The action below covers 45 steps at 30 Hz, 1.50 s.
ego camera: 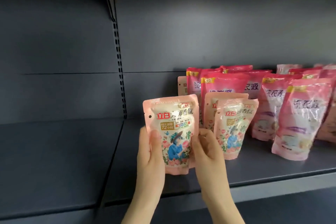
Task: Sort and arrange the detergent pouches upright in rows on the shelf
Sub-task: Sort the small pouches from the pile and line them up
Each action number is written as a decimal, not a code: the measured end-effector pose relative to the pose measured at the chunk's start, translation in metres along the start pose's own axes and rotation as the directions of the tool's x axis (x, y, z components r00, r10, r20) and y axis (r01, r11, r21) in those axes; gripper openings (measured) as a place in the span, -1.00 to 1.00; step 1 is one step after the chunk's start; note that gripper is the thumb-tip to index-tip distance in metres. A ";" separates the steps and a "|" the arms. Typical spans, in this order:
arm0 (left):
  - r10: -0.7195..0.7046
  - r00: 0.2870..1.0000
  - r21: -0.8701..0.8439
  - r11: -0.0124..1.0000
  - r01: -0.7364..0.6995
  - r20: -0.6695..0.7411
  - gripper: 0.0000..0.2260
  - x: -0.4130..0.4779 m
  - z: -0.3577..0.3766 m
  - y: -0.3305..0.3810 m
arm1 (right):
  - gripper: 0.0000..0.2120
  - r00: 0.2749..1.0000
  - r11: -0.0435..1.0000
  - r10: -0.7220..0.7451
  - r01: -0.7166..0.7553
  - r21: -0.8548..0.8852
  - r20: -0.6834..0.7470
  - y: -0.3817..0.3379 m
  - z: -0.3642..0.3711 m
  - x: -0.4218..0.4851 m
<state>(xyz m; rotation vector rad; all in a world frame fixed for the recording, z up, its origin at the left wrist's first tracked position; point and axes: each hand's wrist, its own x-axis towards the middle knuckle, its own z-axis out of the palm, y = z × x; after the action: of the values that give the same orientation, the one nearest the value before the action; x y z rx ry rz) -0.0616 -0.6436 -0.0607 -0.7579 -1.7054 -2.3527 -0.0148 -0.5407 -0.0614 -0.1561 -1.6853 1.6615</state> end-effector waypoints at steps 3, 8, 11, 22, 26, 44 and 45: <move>0.022 0.998 -0.006 1.000 -0.021 0.058 -0.82 -0.009 0.034 -0.004 | -0.80 1.000 1.000 -0.013 0.013 0.012 -0.010 -0.001 -0.037 0.003; 0.003 0.995 -0.008 1.000 -0.002 0.099 -0.84 -0.022 0.090 -0.021 | -0.68 1.000 0.999 -0.023 0.023 -0.037 0.004 0.004 -0.097 0.018; 0.002 0.996 0.019 1.000 -0.003 0.094 -0.85 -0.026 0.115 -0.030 | -0.64 0.997 0.997 -0.048 0.052 -0.062 0.052 0.005 -0.125 0.027; -0.026 1.000 0.375 0.927 0.028 -0.010 -0.81 -0.045 0.130 -0.035 | -0.67 0.955 0.927 -0.025 0.132 -0.350 0.294 0.021 -0.177 0.035; -0.033 0.998 0.556 0.829 0.052 -0.045 -0.84 -0.054 0.122 -0.038 | -0.64 0.961 0.887 -0.010 0.136 -0.442 0.276 0.024 -0.178 0.035; -0.082 0.990 0.867 0.495 -0.062 0.118 -0.80 -0.041 0.106 -0.027 | -0.92 0.952 0.698 0.058 0.175 -0.694 0.299 0.006 -0.178 0.043; -0.094 0.985 0.892 0.444 -0.087 0.142 -0.80 -0.038 0.103 -0.022 | -0.90 0.945 0.656 0.066 0.201 -0.727 0.321 0.003 -0.179 0.045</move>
<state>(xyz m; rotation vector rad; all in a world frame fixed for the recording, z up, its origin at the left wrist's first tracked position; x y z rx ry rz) -0.0050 -0.5476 -0.0738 -0.6986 -2.5917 -0.9831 0.0551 -0.3698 -0.0682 -0.2196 -2.5346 0.8402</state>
